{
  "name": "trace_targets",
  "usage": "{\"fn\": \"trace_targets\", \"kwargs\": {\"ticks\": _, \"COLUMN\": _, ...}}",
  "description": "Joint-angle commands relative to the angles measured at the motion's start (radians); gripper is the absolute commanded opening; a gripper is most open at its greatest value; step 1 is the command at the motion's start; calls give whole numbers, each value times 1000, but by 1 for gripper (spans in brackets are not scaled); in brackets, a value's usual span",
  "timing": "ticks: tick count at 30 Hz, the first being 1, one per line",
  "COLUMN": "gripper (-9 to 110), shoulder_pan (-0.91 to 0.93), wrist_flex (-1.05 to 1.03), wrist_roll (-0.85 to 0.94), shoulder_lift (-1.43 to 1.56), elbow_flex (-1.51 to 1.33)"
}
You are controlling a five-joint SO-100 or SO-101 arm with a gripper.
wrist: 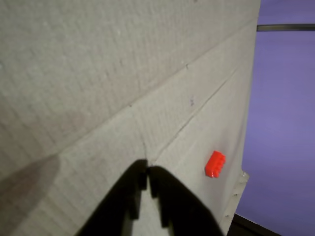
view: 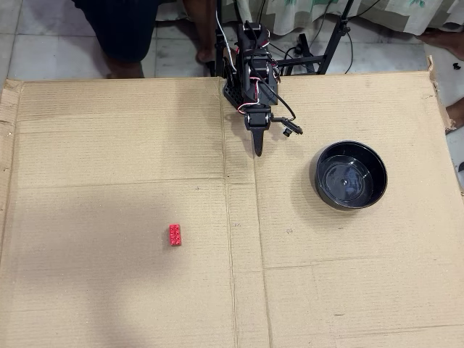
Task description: Grasp a lego block and put it in the bin.
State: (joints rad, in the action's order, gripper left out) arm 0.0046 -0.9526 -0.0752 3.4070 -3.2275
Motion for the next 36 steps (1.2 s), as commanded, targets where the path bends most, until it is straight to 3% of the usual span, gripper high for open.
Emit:
{"fn": "trace_targets", "kwargs": {"ticks": 1, "gripper": 0, "shoulder_pan": -3, "wrist_flex": 0, "wrist_roll": -5, "shoulder_lift": 15, "elbow_flex": -14}}
{"fn": "trace_targets", "kwargs": {"ticks": 24, "gripper": 0, "shoulder_pan": 9, "wrist_flex": 31, "wrist_roll": -21, "shoulder_lift": 14, "elbow_flex": 2}}
{"fn": "trace_targets", "kwargs": {"ticks": 30, "gripper": 2, "shoulder_pan": 9, "wrist_flex": 43, "wrist_roll": -333, "shoulder_lift": -3, "elbow_flex": 95}}
{"fn": "trace_targets", "kwargs": {"ticks": 36, "gripper": 24, "shoulder_pan": 11, "wrist_flex": 51, "wrist_roll": -738, "shoulder_lift": -80, "elbow_flex": 195}}
